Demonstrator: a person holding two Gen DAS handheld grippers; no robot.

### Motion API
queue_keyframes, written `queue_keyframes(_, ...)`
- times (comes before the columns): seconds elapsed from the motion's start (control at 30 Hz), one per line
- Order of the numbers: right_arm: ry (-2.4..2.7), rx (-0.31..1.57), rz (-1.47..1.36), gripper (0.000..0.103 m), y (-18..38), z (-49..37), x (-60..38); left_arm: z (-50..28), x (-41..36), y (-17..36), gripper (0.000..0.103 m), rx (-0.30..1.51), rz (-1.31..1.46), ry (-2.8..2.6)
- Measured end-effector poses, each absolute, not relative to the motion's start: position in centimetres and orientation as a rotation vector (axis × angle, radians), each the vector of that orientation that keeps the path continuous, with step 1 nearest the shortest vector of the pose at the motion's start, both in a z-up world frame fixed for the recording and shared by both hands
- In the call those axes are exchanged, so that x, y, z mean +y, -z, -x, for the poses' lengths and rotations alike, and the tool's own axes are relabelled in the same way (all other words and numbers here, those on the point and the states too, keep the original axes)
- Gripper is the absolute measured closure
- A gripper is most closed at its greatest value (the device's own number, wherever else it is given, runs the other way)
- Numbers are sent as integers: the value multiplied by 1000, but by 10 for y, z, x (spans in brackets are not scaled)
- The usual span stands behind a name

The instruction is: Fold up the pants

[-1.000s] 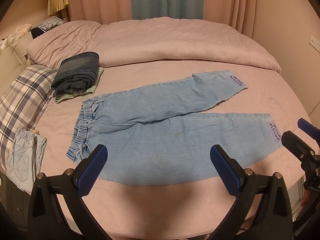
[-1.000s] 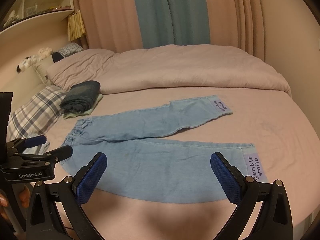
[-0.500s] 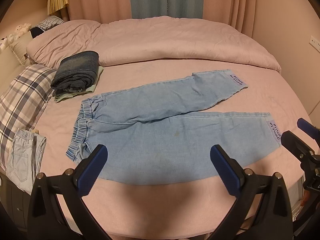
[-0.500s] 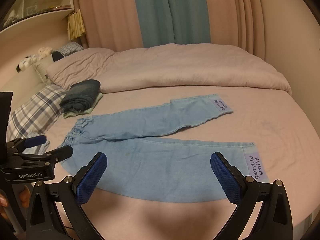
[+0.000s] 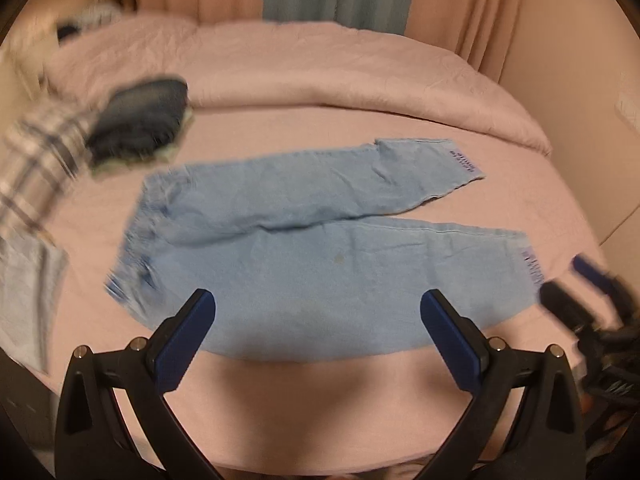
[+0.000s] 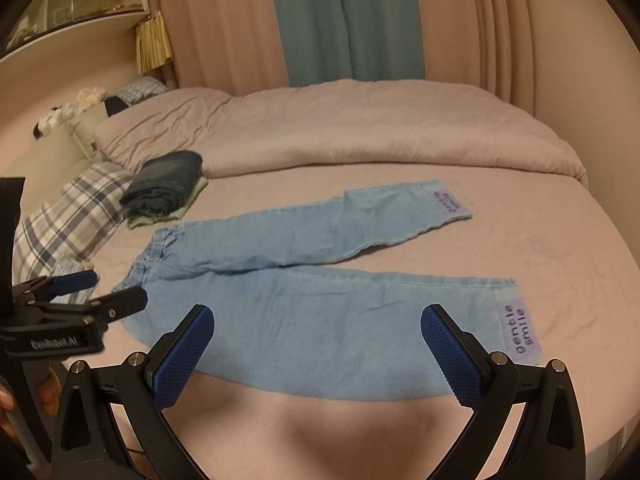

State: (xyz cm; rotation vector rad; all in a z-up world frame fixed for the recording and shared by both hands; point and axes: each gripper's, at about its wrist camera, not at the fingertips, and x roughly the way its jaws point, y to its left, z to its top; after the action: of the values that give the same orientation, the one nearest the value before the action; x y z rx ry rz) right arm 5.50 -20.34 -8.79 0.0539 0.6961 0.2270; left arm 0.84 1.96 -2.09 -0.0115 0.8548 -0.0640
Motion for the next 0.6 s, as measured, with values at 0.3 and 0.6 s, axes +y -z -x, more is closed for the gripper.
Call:
queue_keyframes(0.3, -357, 874, 14, 0, 150, -69, -151, -19, 118, 94, 0, 880, 311, -49)
queue_keyframes(0.6, -619, 856, 221, 0, 181, -60, -65, -10, 181, 166, 14, 1033, 833, -129)
